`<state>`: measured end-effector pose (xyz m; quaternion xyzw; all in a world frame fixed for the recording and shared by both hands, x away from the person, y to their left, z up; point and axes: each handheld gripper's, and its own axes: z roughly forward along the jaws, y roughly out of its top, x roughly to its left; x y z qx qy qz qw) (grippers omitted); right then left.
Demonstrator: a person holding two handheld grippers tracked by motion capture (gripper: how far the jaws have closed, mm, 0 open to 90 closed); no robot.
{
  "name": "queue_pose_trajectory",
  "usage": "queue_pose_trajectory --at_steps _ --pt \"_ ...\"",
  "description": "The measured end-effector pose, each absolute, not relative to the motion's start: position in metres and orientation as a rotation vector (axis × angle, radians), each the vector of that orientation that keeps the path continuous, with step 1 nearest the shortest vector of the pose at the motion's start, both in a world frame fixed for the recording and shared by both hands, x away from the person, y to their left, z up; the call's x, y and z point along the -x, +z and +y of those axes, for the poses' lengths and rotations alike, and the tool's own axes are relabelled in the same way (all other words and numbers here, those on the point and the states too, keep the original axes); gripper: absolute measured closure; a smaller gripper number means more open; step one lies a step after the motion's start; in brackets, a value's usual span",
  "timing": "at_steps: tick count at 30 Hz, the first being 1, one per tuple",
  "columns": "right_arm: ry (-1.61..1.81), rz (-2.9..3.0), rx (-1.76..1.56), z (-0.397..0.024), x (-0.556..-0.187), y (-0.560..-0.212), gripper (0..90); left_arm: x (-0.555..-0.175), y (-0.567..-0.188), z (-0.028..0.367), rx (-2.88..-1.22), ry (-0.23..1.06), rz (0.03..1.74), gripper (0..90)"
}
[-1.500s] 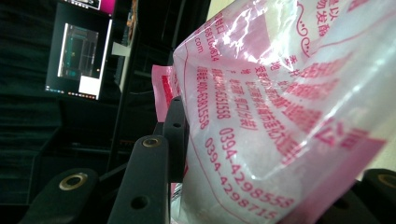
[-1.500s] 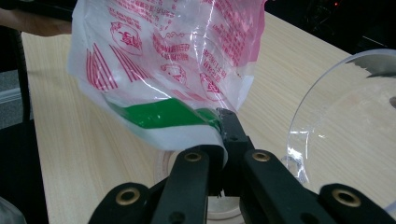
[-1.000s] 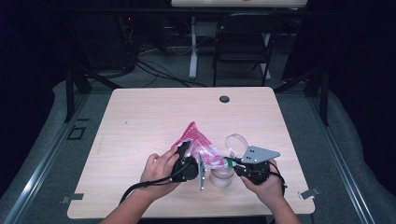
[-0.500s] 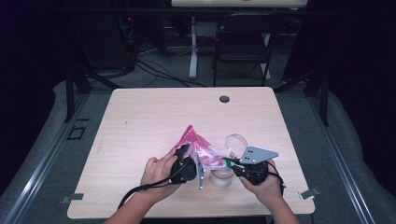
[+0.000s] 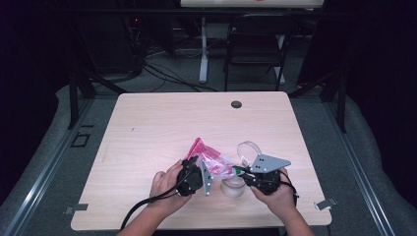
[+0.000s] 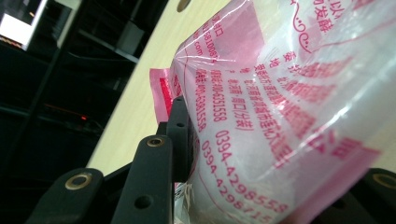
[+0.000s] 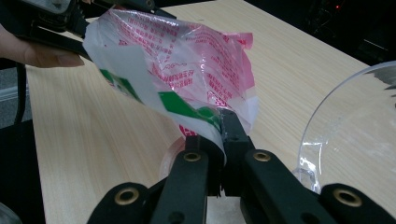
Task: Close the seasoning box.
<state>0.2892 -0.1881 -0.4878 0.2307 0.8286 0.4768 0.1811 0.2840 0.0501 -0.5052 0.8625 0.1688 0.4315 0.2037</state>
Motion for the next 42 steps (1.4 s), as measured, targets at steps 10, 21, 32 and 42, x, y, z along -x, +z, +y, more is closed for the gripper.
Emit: queue_pose_trajectory --at_steps 10,21,32,42 --pt "1.354 2.339 -0.635 -0.185 -0.291 -0.486 88.8 -0.287 -0.514 0.055 -2.362 1.075 0.58 70.6" --pt "1.377 2.327 -0.621 -0.182 -0.293 -0.483 86.4 -0.289 -0.523 0.061 -2.323 0.943 0.676 71.6" --pt "1.426 2.311 -0.617 -0.179 -0.294 -0.48 72.9 -0.293 -0.529 0.067 -2.291 0.789 0.753 72.7" --pt "1.478 2.289 -0.624 -0.178 -0.292 -0.477 55.1 -0.296 -0.536 0.072 -2.252 0.683 0.801 73.1"
